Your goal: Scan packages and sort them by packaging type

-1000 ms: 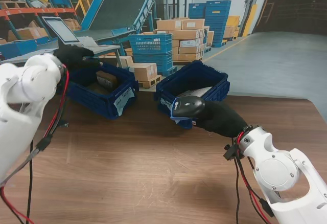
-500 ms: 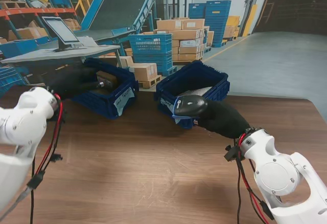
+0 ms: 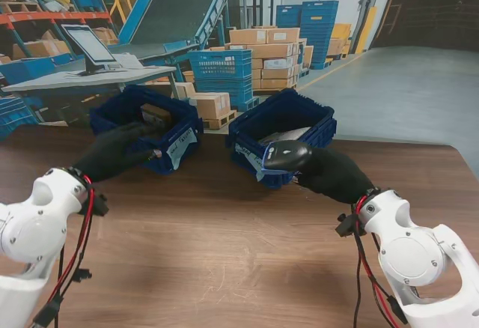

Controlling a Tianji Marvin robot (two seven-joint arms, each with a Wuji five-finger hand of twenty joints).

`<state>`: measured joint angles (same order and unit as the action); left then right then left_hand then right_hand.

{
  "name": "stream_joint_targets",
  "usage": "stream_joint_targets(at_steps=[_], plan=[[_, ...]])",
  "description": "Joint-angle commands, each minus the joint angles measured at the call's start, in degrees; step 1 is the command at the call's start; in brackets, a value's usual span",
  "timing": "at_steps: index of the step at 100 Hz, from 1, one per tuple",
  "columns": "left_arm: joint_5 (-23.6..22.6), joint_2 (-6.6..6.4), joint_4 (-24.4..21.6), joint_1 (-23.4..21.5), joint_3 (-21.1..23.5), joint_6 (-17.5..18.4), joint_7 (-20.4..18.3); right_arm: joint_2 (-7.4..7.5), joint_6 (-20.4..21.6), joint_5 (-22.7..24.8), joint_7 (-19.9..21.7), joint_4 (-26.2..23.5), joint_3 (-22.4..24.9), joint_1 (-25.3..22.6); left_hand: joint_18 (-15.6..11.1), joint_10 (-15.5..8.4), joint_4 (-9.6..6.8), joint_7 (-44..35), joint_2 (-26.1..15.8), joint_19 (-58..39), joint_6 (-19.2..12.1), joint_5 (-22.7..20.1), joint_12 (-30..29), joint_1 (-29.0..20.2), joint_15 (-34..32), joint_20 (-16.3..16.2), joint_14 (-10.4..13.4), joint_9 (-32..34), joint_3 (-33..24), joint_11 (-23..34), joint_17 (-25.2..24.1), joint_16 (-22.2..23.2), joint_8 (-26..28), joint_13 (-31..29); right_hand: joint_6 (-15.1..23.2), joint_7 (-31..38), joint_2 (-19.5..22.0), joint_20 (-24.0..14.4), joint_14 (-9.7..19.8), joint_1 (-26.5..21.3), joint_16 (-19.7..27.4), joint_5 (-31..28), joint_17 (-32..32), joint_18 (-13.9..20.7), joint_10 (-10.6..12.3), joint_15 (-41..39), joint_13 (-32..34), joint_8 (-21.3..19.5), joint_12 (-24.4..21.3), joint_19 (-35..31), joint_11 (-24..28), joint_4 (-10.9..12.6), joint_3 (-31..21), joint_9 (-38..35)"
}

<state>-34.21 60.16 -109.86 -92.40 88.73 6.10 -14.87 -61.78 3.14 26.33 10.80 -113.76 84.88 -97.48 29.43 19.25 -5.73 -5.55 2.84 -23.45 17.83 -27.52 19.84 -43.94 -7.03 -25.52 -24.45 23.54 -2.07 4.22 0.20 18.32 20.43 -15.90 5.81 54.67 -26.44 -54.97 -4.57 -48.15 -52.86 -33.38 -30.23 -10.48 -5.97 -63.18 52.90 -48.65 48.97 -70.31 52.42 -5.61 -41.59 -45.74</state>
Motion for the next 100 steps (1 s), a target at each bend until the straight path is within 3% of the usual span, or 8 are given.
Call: stream_joint_targets(at_steps=[1, 25, 55, 100], plan=[[0.3, 0.36, -0.8, -1.5, -0.4, 0.7, -1.0, -0.12, -0.6, 0.4, 0.7, 0.3, 0.5, -0.6, -0.2, 0.8, 1.84, 0.9, -0.4, 1.9, 0.9, -1.0, 0.5, -1.7, 0.1, 0.8, 0.6, 0.4, -1.4, -0.4, -0.4, -0.5, -0.8, 1.1, 4.2, 1.7, 5.0, -0.2, -0.2, -5.8, 0.0, -3.4, -0.2, 0.3, -1.5, -0.1, 0.2, -1.0, 0.3, -0.3, -0.4, -0.5, -4.9, -1.0], [2.0, 0.44, -0.7, -3.2, -1.4, 2.0, -0.6, -0.35, -1.3, -1.3, 0.2, 3.7, 0.8, 0.0, -0.3, 0.8, 1.95, 0.9, -0.4, 2.5, 0.8, -1.1, 0.4, -1.8, 0.5, 0.9, 0.7, -0.1, -1.7, -0.5, -0.7, -0.6, -0.7, 1.8, 4.3, 1.9, 5.0, -0.2, -0.1, -5.7, 0.0, -3.4, -0.3, 0.3, -1.5, -0.2, 0.3, -1.0, 0.3, -0.4, -0.3, -0.6, -5.0, -1.0], [3.2, 0.69, -0.6, -3.4, -2.9, 3.0, 0.6, -0.68, -3.0, -4.1, -0.3, 11.7, 0.0, 3.0, -0.3, 1.0, 2.04, 0.8, -0.2, 3.1, 0.7, -1.2, 0.4, -1.9, 0.5, 0.9, 0.6, -0.1, -1.9, -0.5, -0.7, -0.6, -0.7, 1.8, 4.4, 2.2, 5.0, -0.1, 0.0, -5.4, 0.0, -3.4, -0.3, 0.3, -1.4, -0.3, 0.3, -0.9, 0.2, -0.5, 0.0, -0.5, -5.6, -1.0], [4.5, 0.94, -0.7, -3.6, -4.5, 3.6, 1.9, 0.46, -4.6, -4.1, 5.3, 22.0, 0.3, 7.4, -0.4, 1.0, 2.13, 0.8, -0.3, 4.0, 0.6, -1.2, 0.4, -2.0, 0.7, 0.6, 0.5, -0.4, -1.9, -0.6, -0.7, -0.6, -0.7, 2.0, 5.0, 2.7, 5.4, 0.0, 0.4, -4.7, 0.2, -3.0, -0.2, 0.6, -0.8, -0.4, 0.2, -0.6, -0.1, -0.6, 0.5, -0.5, -5.9, -0.8]])
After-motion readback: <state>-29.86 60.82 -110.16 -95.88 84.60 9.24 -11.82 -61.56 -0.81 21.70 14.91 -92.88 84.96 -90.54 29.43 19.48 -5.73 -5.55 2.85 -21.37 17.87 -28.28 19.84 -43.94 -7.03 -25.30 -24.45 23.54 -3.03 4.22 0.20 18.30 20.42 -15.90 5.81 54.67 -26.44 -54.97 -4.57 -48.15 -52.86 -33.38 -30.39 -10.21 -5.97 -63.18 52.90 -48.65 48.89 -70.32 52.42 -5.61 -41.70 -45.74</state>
